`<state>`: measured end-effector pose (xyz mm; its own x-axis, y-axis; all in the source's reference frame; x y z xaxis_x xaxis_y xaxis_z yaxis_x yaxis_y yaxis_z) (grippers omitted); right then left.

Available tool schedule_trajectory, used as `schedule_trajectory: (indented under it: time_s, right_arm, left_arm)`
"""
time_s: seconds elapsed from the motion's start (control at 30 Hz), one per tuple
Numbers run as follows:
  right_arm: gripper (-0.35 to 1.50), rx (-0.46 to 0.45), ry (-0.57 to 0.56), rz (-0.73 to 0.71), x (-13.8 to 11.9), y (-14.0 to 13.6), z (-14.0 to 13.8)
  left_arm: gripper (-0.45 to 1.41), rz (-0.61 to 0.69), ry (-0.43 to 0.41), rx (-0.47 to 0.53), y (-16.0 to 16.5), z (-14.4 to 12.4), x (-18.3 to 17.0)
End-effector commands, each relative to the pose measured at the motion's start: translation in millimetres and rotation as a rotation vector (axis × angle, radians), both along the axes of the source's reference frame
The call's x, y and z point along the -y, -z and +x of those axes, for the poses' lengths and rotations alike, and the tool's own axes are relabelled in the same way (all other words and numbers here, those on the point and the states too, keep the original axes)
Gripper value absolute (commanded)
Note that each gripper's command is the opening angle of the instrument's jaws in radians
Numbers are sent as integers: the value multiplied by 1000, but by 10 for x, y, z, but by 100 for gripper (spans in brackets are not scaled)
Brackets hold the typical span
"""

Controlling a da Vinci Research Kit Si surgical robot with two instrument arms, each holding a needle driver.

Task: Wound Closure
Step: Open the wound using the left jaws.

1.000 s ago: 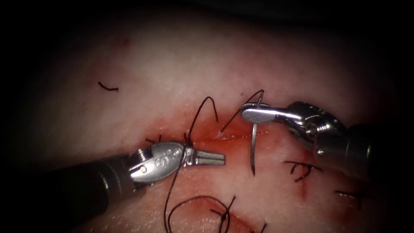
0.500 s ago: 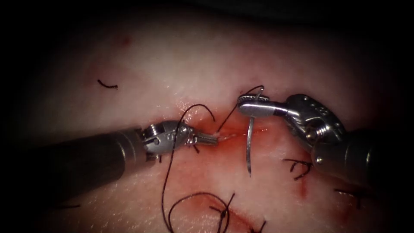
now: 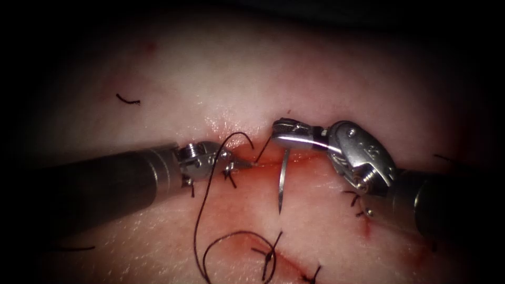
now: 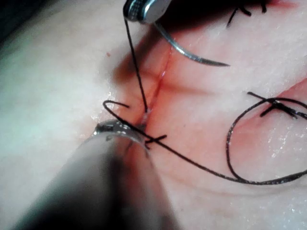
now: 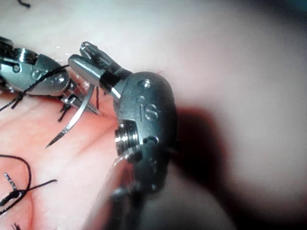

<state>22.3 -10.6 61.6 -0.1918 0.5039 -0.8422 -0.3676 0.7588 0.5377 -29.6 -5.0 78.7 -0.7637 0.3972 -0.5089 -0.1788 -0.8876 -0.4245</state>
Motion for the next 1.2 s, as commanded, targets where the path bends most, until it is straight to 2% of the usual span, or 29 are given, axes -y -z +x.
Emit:
schedule_trajectory:
  time_s: [0.03,0.17,0.2,0.33,0.57,0.7,0.87,1.2]
  right_arm:
    - [-35,7,-8,-21,-4,-15,10]
    - [-35,28,-36,-79,-12,-28,12]
    - [-35,41,-44,-97,-16,-35,13]
    - [-35,54,-46,-139,-16,-43,14]
    - [-35,84,-35,-220,-9,-50,13]
    - [-35,100,-26,-270,-6,-48,9]
    - [-35,127,-20,-336,-5,-47,9]
    - [-35,164,-29,-415,0,-46,21]
  left_arm:
    - [-45,9,-8,3,-2,-7,-1]
    - [-42,31,-7,8,8,-14,7]
    - [-27,36,-4,9,10,-17,8]
    - [-3,41,0,9,13,-21,7]
    - [25,39,-5,11,13,-21,5]
    - [49,70,39,-2,14,-22,6]
    - [59,89,58,-3,14,-25,7]
    - [59,111,56,15,17,-28,9]
